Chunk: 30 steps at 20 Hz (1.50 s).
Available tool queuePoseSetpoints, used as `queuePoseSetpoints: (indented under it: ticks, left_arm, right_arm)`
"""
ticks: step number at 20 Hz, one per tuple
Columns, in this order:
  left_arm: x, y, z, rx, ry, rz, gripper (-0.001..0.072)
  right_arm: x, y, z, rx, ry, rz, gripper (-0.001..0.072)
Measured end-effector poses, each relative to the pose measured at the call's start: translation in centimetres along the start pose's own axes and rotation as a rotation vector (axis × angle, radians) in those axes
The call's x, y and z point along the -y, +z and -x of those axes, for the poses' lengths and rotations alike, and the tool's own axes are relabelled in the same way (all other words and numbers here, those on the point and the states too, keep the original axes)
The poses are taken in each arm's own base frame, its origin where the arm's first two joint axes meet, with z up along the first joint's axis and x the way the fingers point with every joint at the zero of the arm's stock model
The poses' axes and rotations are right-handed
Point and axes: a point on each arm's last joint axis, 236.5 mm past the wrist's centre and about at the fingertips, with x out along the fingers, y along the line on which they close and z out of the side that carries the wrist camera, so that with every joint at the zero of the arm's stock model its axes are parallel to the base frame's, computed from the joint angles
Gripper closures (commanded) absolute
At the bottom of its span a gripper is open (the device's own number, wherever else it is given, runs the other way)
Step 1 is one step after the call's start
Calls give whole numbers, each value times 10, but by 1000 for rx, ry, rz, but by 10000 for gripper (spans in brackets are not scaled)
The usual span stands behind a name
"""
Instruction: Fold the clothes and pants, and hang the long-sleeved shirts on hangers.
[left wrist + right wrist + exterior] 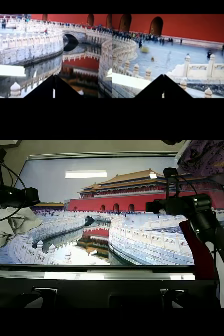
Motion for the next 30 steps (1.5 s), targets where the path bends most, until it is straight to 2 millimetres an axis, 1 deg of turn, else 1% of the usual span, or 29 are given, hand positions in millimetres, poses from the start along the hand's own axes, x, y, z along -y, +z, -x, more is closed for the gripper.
queuePoseSetpoints:
  ticks: [24,25,26,27,29,30]
  left_arm:
    - [0,0,0,0,0,-4,686]
    - [0,0,0,-1,0,-4,585]
    - [0,0,0,-1,0,-4,178]
    - [0,0,0,-1,0,-2,-13]
    - [-3,-2,-1,-9,10,25,-13]
    - [-8,-2,-1,-10,29,39,-13]
  right_arm:
    - [0,0,0,0,0,0,678]
    - [0,0,0,0,0,0,678]
    - [0,0,0,0,0,0,678]
    - [0,0,0,0,0,0,678]
    - [0,0,0,-1,0,0,678]
    - [0,0,0,-1,0,0,678]
